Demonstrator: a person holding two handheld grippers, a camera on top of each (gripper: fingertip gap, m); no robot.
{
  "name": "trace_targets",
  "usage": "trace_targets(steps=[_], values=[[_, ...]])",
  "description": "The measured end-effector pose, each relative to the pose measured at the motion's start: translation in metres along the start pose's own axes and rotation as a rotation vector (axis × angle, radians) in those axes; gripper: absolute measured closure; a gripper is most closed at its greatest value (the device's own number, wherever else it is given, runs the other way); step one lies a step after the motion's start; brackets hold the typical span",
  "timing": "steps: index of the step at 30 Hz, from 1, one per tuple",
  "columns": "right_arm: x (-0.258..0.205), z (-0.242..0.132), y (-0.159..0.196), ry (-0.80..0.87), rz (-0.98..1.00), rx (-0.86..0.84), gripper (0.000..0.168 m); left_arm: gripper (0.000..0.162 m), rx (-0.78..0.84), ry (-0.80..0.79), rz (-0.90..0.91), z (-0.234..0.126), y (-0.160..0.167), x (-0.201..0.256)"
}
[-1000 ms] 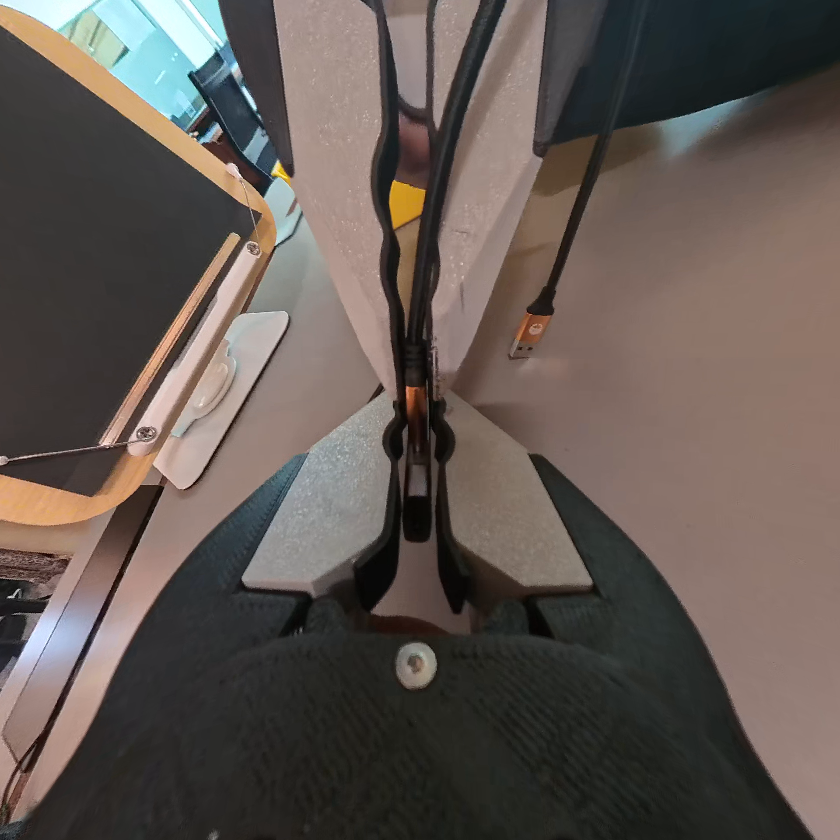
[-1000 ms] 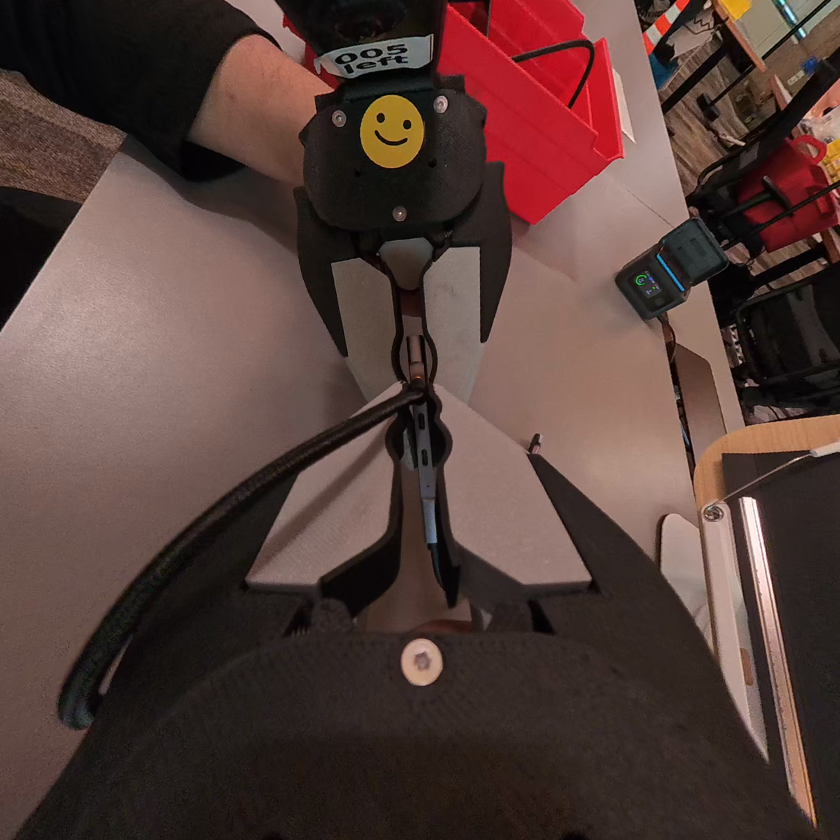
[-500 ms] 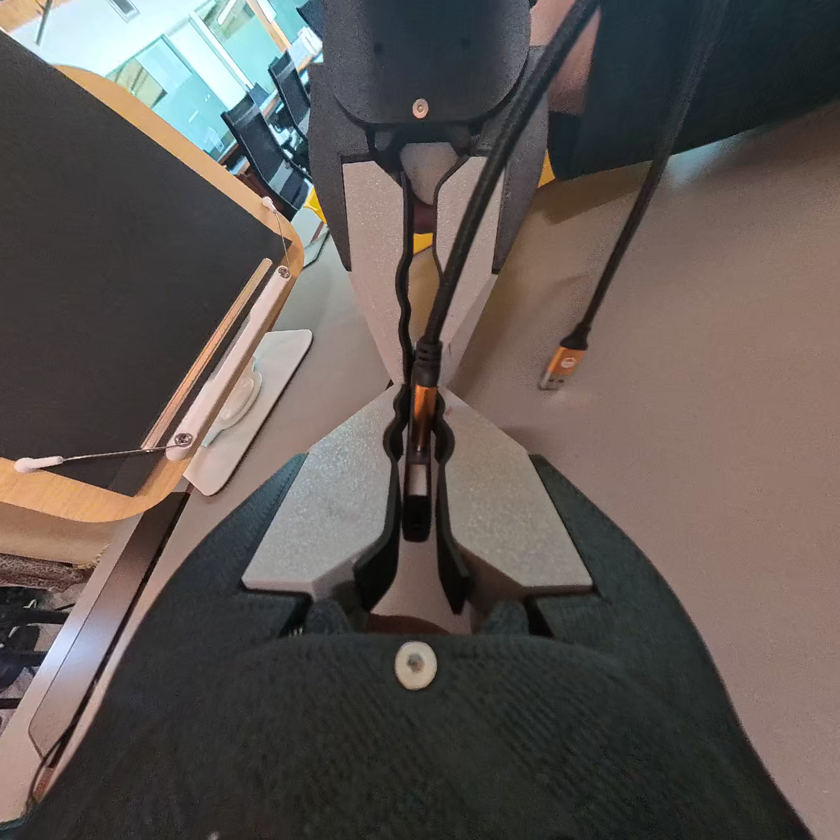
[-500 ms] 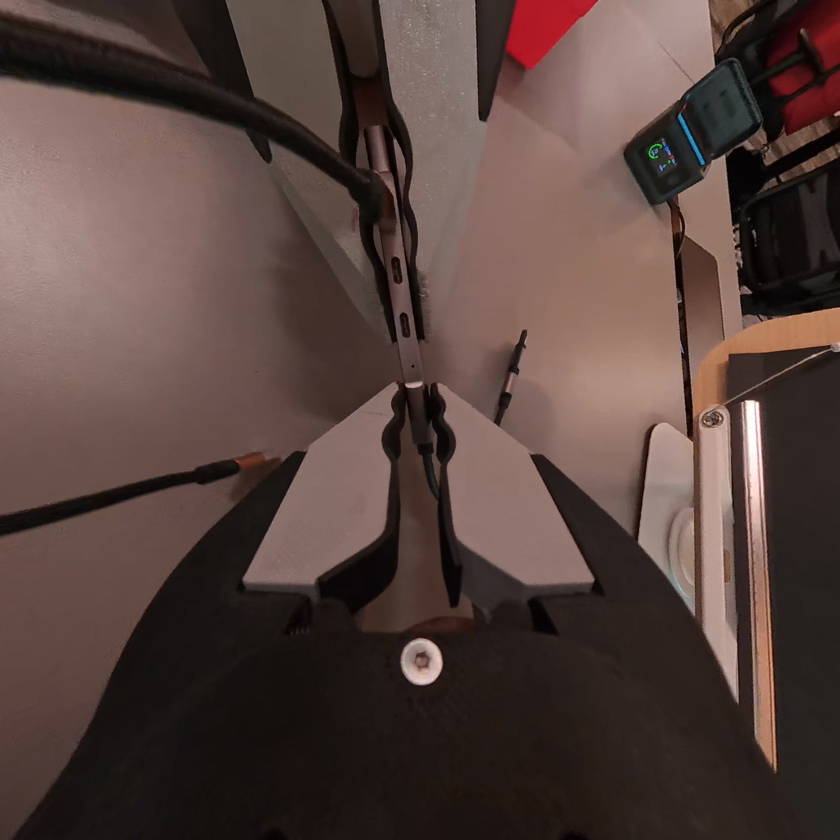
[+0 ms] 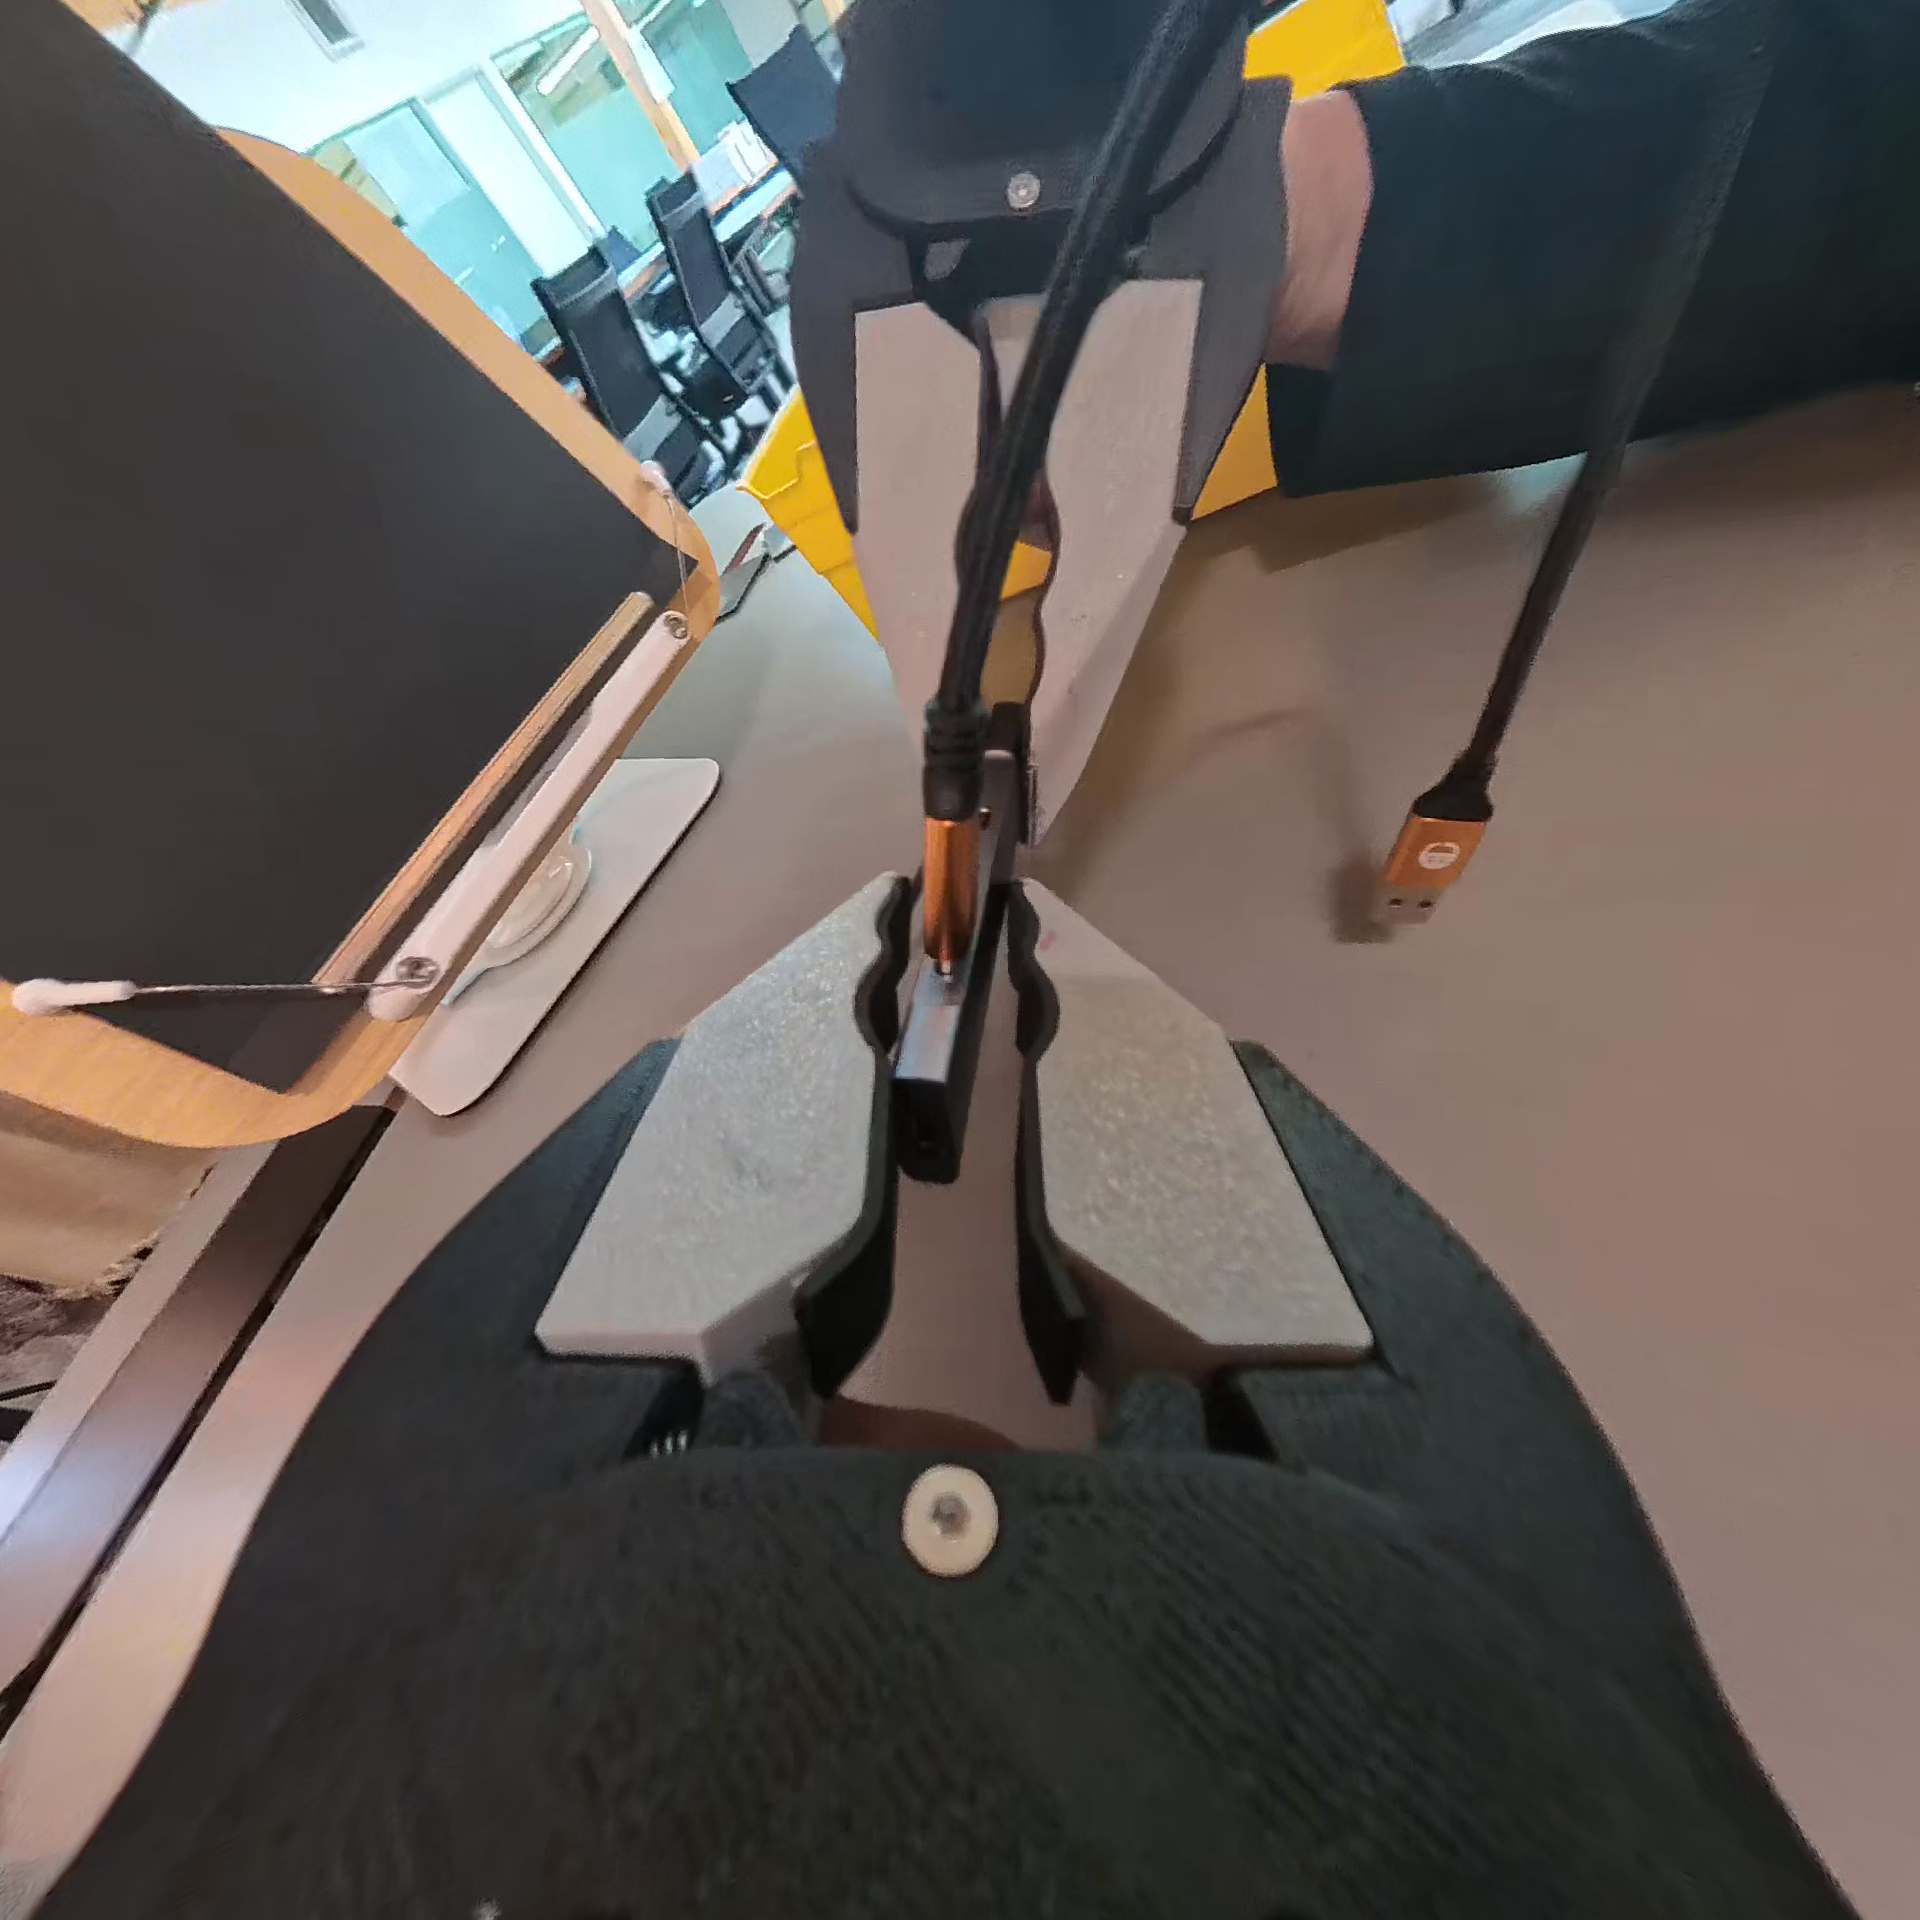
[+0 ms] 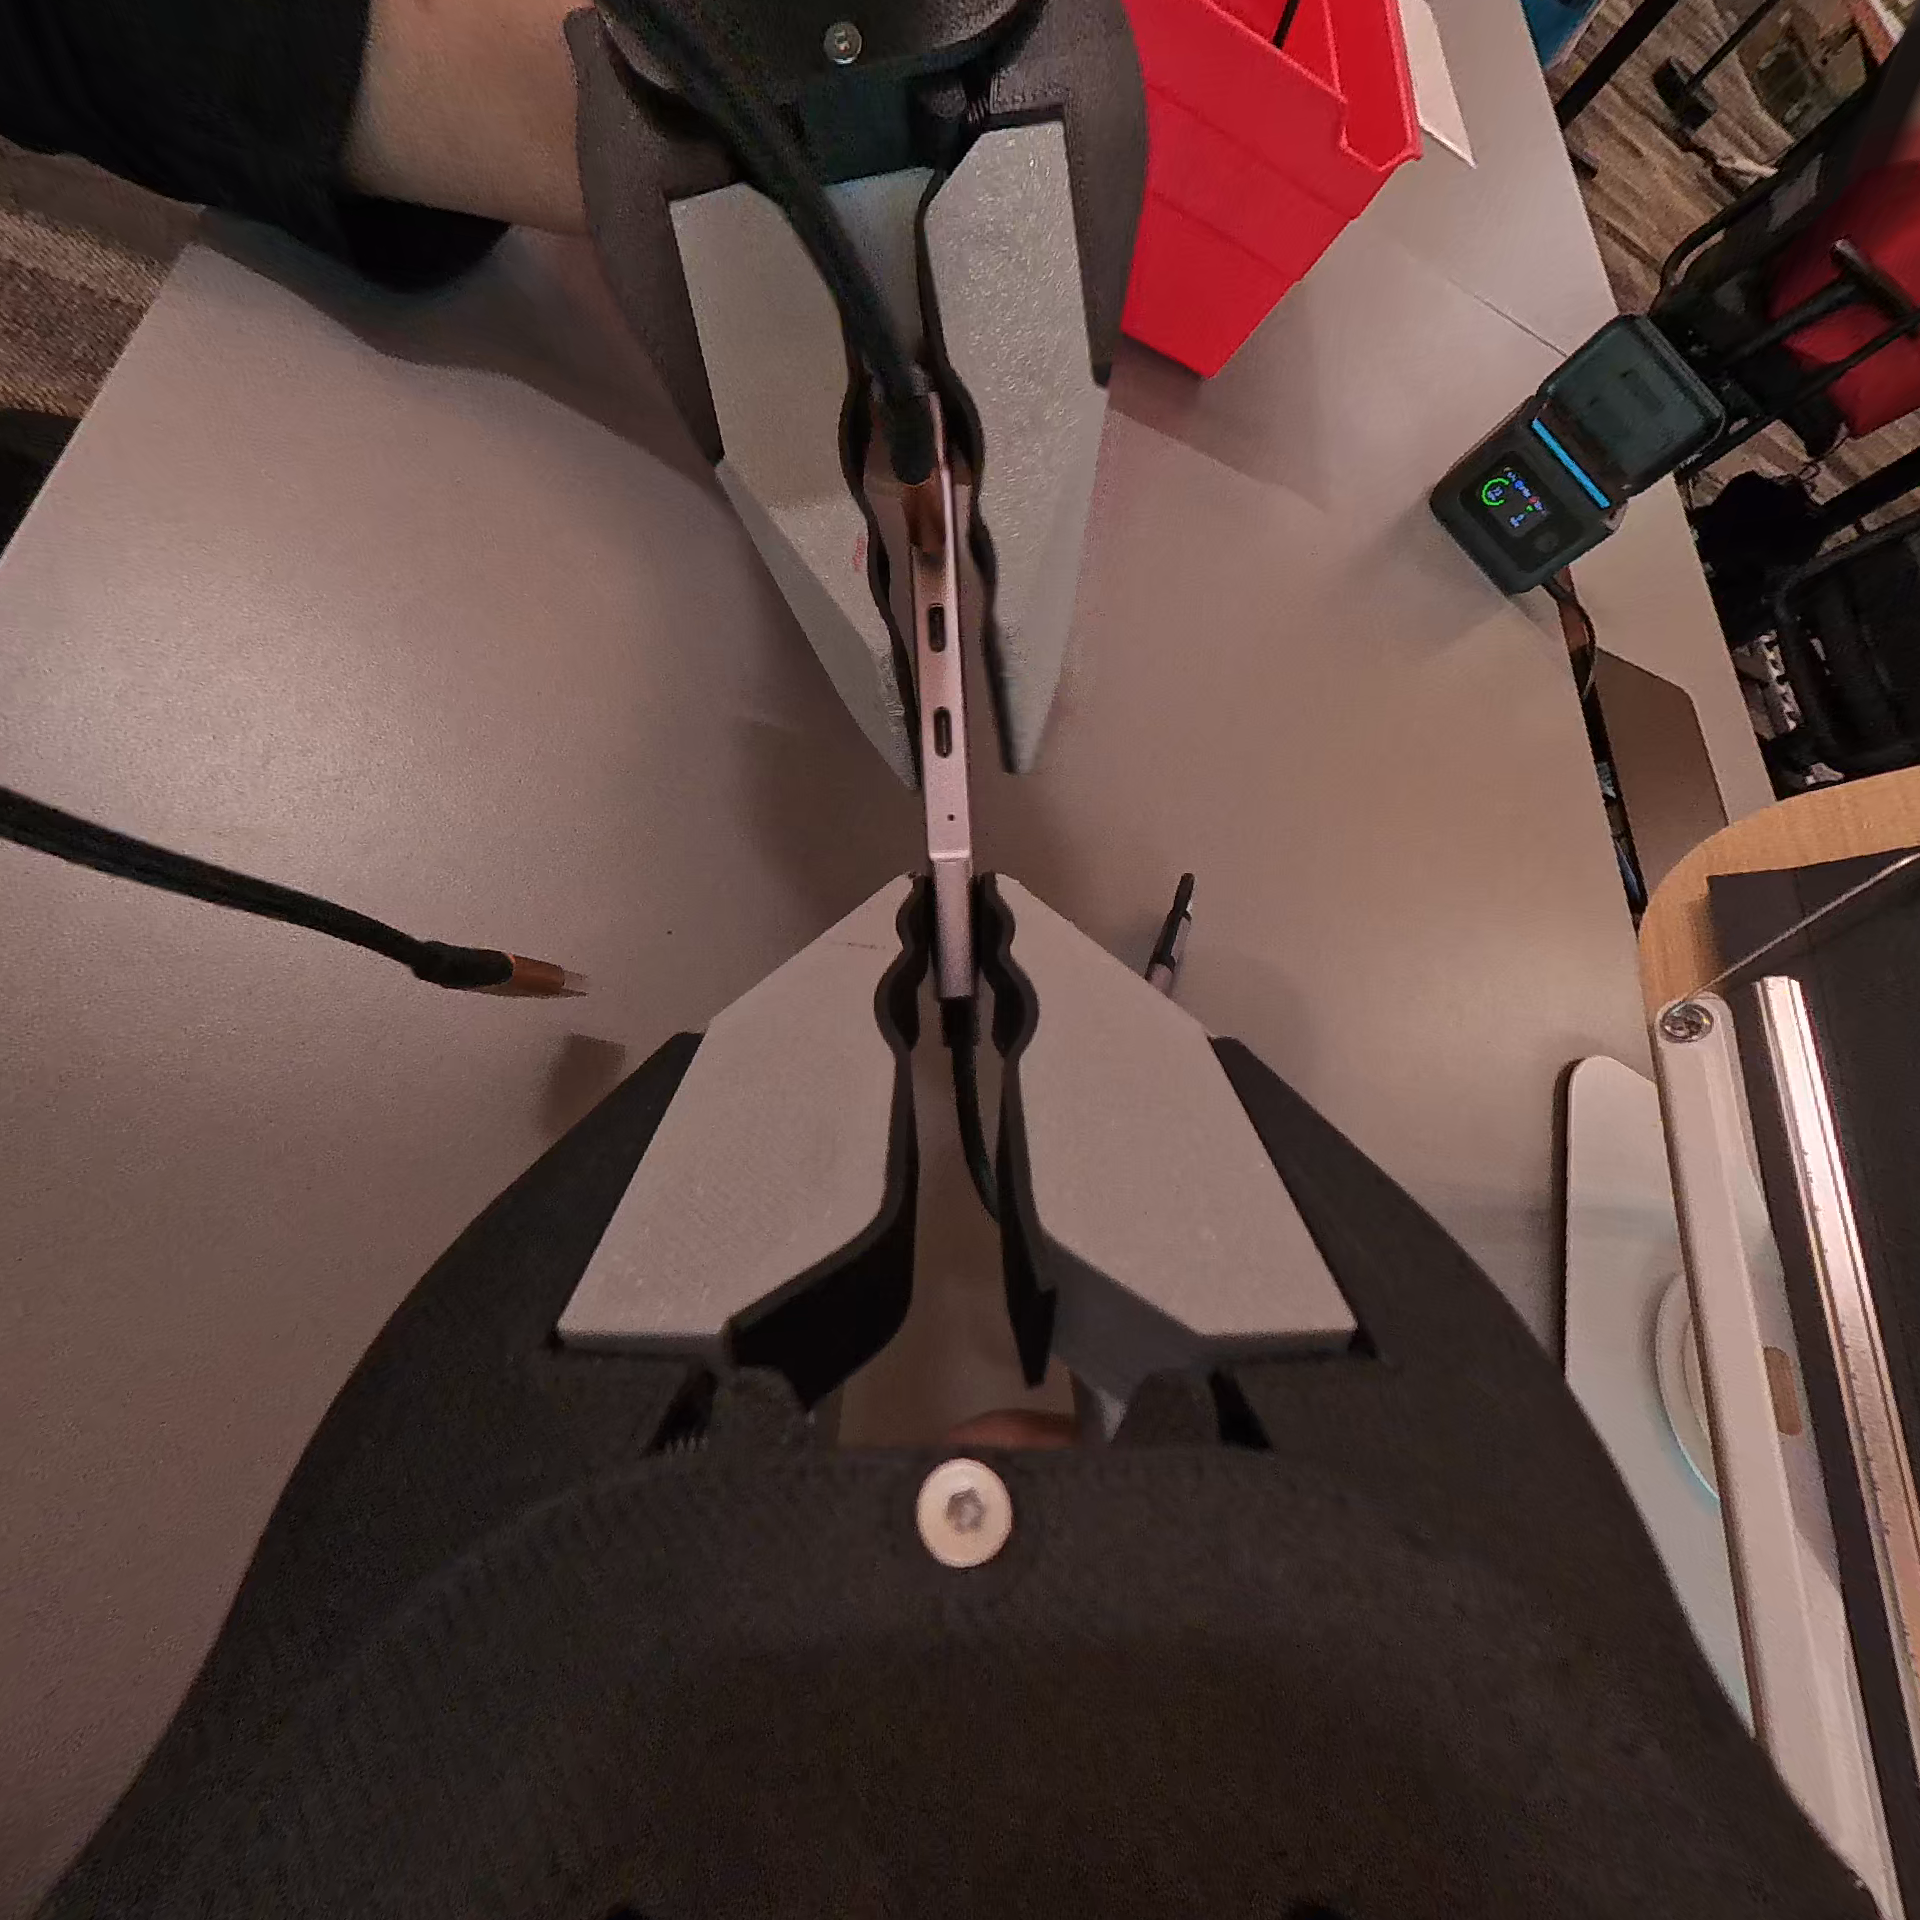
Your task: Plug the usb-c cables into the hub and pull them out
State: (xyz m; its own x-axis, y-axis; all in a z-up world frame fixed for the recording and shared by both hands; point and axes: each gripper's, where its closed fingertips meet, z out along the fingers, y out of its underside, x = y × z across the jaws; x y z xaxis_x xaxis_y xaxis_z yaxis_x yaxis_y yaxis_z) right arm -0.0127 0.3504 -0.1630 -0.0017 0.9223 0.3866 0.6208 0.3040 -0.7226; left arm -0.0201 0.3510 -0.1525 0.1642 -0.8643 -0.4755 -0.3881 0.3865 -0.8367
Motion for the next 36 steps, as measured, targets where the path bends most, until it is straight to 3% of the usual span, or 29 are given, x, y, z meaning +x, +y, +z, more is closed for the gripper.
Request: trace_targets(steps=[2,24,36], values=[[0.000,0.000,0.000,-0.001,0.002,0.005,0.162,0.155,0.001,0.053,-0.029,0.000,0.001,0.006],[-0.018,-0.014,-0.027,-0.155,0.047,0.231,0.163,0.153,0.177,0.102,-0.078,-0.008,-0.036,0.017],[-0.022,-0.008,-0.016,-0.152,0.019,0.128,0.163,0.155,0.106,0.120,-0.047,0.002,-0.023,0.026]])
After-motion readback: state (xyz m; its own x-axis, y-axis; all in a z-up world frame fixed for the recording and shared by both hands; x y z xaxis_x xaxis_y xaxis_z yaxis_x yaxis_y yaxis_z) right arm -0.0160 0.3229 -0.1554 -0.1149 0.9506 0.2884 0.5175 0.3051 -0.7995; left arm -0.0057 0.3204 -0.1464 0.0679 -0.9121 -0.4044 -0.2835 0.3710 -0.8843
